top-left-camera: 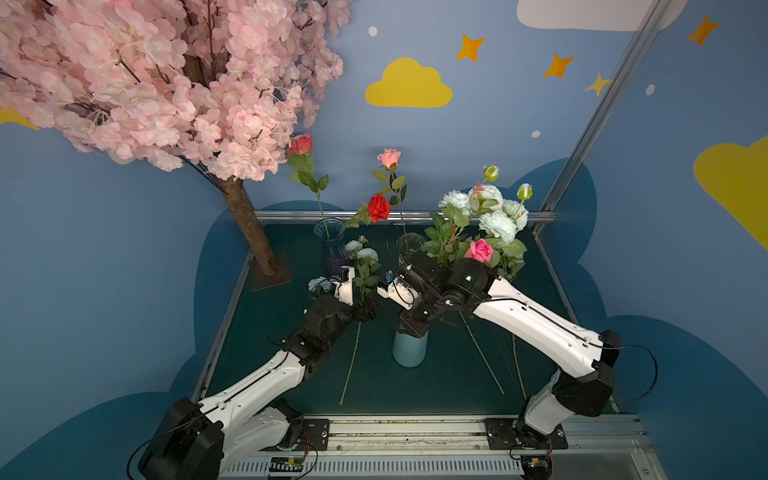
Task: Pick out blue flowers from the vase
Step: Place the vase at the center of the board, then pick up the flower from the vase.
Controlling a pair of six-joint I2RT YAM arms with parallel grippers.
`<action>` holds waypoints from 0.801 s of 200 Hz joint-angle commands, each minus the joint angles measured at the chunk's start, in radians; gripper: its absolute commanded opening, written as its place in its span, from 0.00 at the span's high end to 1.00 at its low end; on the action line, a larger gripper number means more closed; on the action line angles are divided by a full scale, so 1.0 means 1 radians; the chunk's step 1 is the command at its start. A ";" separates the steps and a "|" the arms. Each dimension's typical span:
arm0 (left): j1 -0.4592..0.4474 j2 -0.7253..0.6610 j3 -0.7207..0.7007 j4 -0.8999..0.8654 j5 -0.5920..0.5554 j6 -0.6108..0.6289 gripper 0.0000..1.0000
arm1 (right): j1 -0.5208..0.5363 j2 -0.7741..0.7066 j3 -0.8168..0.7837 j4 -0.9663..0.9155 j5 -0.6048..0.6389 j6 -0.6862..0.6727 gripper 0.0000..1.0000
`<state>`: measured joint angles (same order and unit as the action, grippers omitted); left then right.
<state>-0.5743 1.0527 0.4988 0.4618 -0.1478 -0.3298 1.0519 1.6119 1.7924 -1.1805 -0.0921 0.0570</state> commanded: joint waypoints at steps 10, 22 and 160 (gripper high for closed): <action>0.000 -0.024 -0.020 0.041 0.030 0.004 0.14 | 0.019 -0.148 -0.076 0.197 0.038 0.021 0.62; -0.004 -0.032 -0.025 0.053 0.045 0.013 0.14 | 0.032 -0.228 -0.162 0.337 0.046 0.028 0.63; -0.184 -0.117 0.113 -0.088 0.125 0.181 0.23 | 0.021 -0.867 -0.849 0.758 0.193 0.138 0.77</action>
<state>-0.7216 0.9157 0.5453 0.4244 -0.0471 -0.1993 1.0859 0.8196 1.0115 -0.4911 0.0269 0.1547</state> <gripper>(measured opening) 0.775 0.233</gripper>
